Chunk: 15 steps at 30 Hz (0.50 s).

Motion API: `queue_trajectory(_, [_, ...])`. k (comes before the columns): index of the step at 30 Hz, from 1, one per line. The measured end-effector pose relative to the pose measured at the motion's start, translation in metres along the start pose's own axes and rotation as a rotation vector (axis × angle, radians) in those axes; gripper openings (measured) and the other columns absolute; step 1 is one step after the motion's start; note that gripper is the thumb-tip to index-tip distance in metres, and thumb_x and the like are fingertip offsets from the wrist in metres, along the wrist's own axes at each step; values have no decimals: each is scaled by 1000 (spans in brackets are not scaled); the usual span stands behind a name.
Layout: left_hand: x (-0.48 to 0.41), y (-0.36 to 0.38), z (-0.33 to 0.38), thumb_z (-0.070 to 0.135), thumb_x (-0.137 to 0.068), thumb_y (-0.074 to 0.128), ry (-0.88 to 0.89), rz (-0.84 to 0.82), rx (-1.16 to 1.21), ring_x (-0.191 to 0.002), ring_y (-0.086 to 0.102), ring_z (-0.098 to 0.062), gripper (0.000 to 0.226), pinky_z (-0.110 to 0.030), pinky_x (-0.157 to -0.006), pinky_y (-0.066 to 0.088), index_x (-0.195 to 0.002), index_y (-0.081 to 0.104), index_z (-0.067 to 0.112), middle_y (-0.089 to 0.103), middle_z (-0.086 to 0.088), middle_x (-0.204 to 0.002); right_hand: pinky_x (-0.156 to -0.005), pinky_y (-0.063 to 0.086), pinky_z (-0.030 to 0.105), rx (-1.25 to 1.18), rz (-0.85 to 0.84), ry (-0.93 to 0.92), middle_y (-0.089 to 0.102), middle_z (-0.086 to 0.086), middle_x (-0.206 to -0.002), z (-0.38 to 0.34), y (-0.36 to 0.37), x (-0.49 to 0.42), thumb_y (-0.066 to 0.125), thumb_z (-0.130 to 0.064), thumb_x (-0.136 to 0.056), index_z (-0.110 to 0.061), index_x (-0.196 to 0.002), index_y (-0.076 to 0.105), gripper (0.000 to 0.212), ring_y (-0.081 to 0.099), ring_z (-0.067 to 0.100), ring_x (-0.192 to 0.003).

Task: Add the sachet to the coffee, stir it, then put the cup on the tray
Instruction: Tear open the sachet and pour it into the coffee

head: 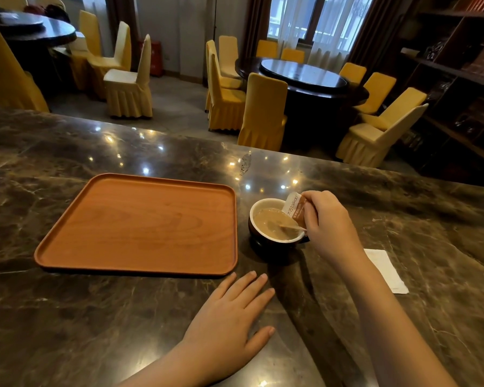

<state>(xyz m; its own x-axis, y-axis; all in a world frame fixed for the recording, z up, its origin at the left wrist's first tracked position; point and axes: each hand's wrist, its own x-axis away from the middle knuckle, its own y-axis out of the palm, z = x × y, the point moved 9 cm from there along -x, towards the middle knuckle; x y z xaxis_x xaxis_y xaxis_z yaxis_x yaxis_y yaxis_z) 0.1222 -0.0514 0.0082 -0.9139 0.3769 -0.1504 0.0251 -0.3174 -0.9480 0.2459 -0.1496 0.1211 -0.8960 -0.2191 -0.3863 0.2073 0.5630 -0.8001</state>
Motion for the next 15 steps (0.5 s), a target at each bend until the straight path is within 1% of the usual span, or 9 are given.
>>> queue_trajectory(1, [0,2,-1,57,-92,30,-15,-28,-16,-135,13,-8,56,-37,-107,1,-141,34,31,25,8,-149,-67,35,7,4,-19,-2,56,9,-116,0,2,0,42,-19,-94,-11,-119,53,28,44,5,-94])
queue_trajectory(2, [0,3,-1,58,-91,31,-21,-32,-7,-134,20,-9,56,-39,-106,7,-138,38,29,33,7,-146,-67,34,6,6,-34,-3,54,9,-117,0,3,0,41,-19,-95,-11,-121,52,30,43,4,-95])
queue_trajectory(4, [-1,5,-1,59,-92,27,-8,-18,21,-134,18,-10,57,-41,-106,5,-139,37,29,31,7,-147,-65,33,4,3,-43,-2,53,9,-118,1,5,0,41,-19,-95,-11,-123,51,31,42,4,-96])
queue_trajectory(6, [0,3,0,59,-93,24,-21,-26,8,-134,18,-9,56,-40,-107,5,-139,37,29,30,7,-147,-65,34,4,-8,-27,-1,55,9,-115,2,4,0,44,-17,-94,-10,-119,54,28,44,4,-95])
queue_trajectory(7, [0,0,1,58,-93,25,-17,-20,11,-135,12,-7,56,-37,-107,0,-141,33,30,24,8,-149,-65,34,5,-19,-15,0,58,9,-113,2,4,0,48,-16,-92,-10,-115,56,25,46,6,-93])
queue_trajectory(8, [-1,-3,2,58,-93,25,-6,6,27,-136,2,-5,57,-33,-107,-9,-144,25,31,12,11,-150,-65,35,6,-32,-2,2,60,9,-110,3,3,0,51,-15,-91,-9,-112,59,23,47,7,-92])
queue_trajectory(10, [1,0,3,58,-92,22,9,-17,68,-134,-14,-2,60,-24,-102,-21,-146,11,33,-7,15,-148,-64,36,8,-53,20,8,63,9,-106,3,0,0,57,-15,-88,-9,-106,62,20,50,7,-89])
queue_trajectory(12, [0,0,4,58,-91,20,14,-20,56,-133,-17,-1,61,-23,-100,-23,-146,8,34,-10,16,-147,-64,37,8,-63,28,8,65,8,-104,3,-1,1,60,-15,-86,-10,-103,63,19,50,7,-87])
queue_trajectory(15, [2,0,2,58,-92,22,16,-7,65,-134,-15,-1,60,-24,-102,-21,-145,11,34,-6,16,-149,-65,39,9,-97,25,21,67,8,-104,3,-2,3,62,-16,-85,-11,-102,62,18,52,7,-87])
